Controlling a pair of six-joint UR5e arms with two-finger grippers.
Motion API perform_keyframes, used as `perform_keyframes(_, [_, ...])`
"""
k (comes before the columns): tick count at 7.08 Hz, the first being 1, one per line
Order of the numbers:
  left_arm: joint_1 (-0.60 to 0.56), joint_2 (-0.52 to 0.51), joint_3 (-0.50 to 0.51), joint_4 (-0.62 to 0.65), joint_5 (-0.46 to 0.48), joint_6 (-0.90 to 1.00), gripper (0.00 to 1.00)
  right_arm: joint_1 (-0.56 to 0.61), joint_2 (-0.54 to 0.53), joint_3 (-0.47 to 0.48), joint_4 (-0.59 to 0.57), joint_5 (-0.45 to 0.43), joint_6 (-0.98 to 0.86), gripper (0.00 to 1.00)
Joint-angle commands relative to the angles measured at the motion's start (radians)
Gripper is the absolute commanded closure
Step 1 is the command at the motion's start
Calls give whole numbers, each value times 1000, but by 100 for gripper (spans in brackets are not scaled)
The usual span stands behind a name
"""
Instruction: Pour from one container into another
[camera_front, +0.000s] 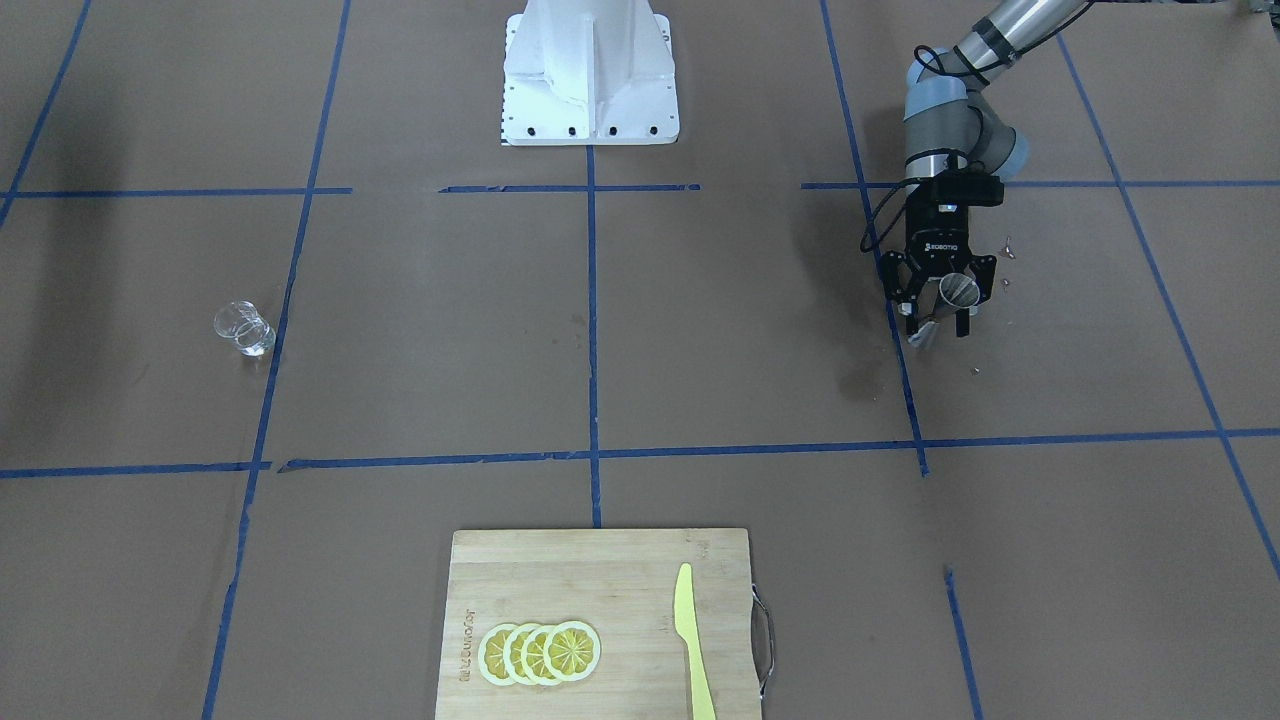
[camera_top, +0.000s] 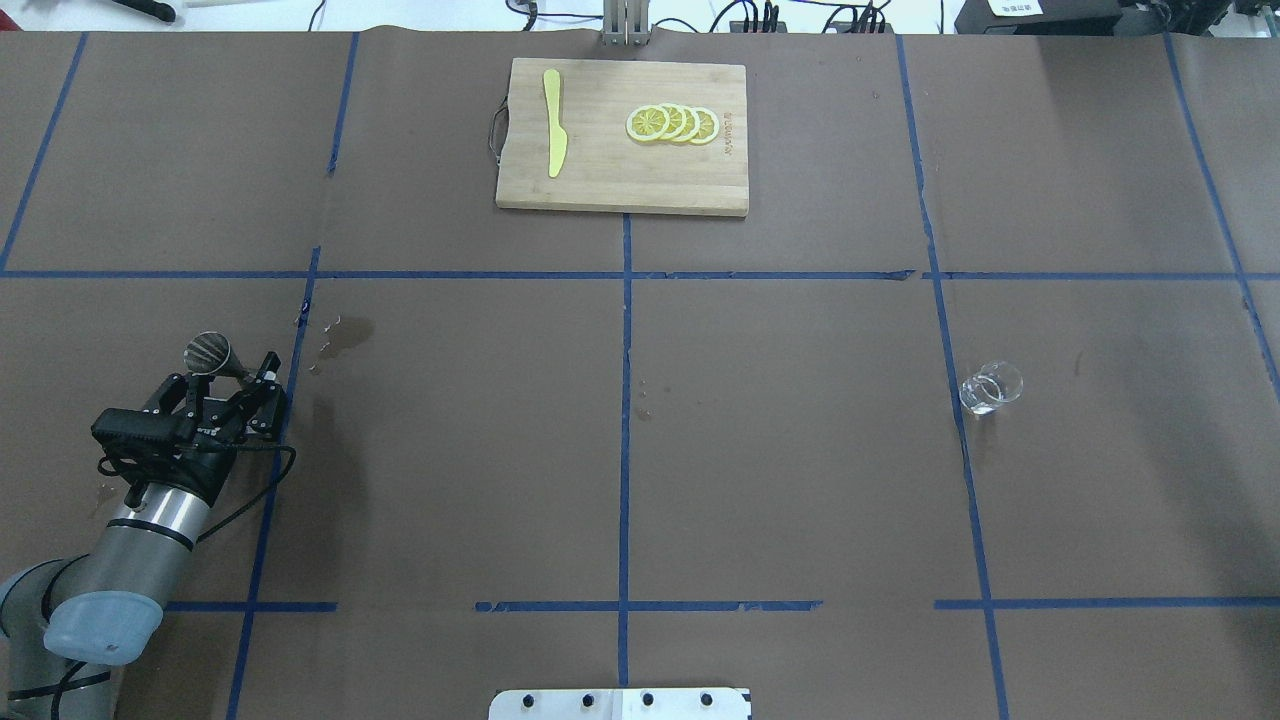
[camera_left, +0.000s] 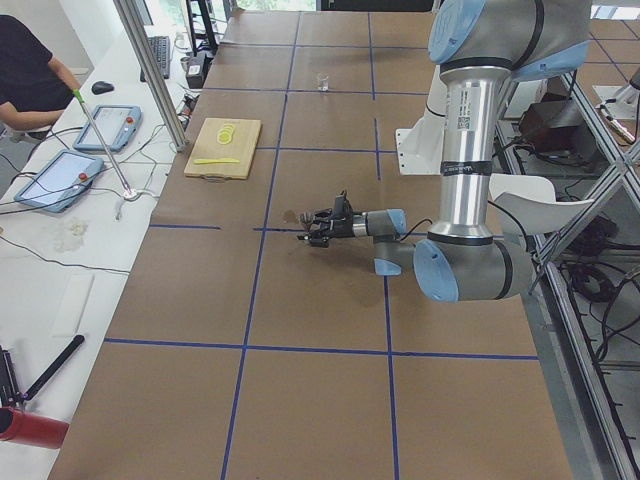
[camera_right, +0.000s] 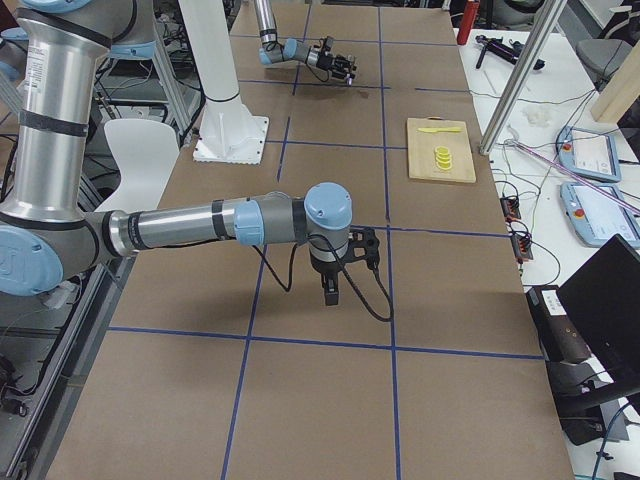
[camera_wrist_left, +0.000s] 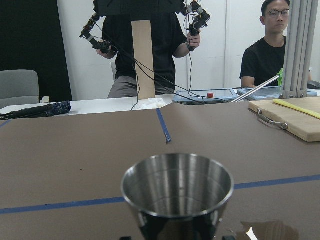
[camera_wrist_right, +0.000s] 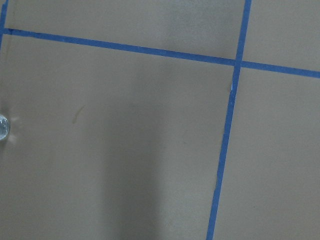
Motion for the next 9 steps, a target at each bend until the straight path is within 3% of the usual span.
perform_keyframes(1, [0,3,-3,-2,3,-2,33,0,0,-1,0,0,0,0])
perform_keyframes(3, [0,5,3,-2,3,-2,35,0,0,-1,0,0,0,0])
perform_keyframes(7, [0,10,-3,-3,3,-3,52,0,0,-1,0,0,0,0])
perform_keyframes(9, [0,11,-1,-5,6,-2,52,0,0,-1,0,0,2,0])
